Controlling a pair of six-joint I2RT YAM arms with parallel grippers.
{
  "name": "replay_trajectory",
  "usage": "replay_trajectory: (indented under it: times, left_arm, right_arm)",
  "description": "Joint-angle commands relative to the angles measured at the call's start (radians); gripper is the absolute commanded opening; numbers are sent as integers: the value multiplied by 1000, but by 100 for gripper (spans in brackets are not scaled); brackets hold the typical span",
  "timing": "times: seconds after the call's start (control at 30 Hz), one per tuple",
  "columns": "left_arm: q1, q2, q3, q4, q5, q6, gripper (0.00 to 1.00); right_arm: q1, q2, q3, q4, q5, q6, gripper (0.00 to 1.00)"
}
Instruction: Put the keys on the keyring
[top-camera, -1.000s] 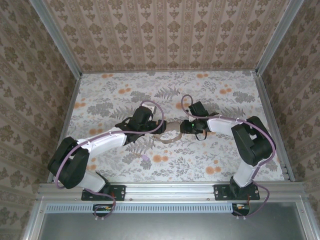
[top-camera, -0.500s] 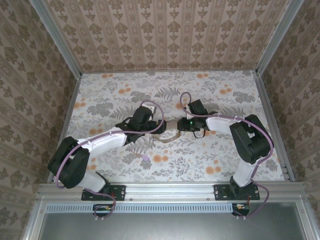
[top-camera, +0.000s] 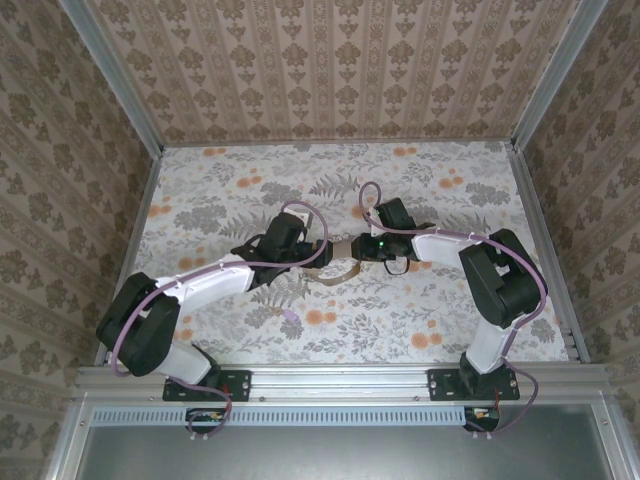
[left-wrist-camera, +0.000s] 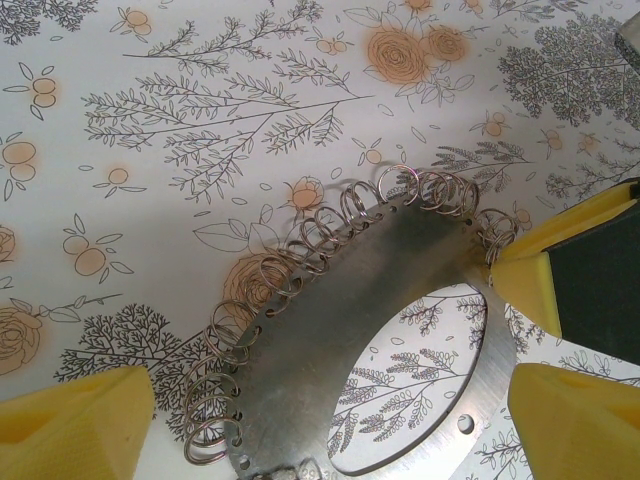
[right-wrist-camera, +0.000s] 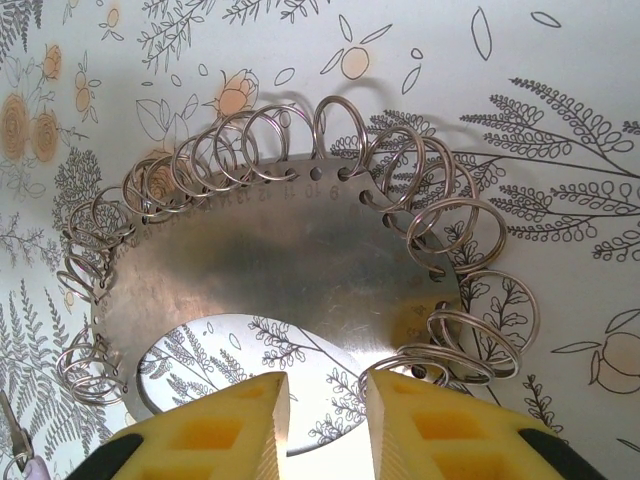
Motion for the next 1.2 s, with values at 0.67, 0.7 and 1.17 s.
replay_trajectory:
  times: [0.67, 0.7, 1.17]
  left_arm:
    - [-118, 398, 422, -216, 184, 198, 43]
    - [-120, 416, 435, -221, 183, 198, 43]
    - [-123, 521, 505, -213, 199, 198, 26]
  right_arm:
    - [-155, -267, -181, -101, 158, 144, 59]
    - [-161, -273, -187, -99, 153, 145, 60]
    - [-217, -280, -224, -62, 96, 142, 62]
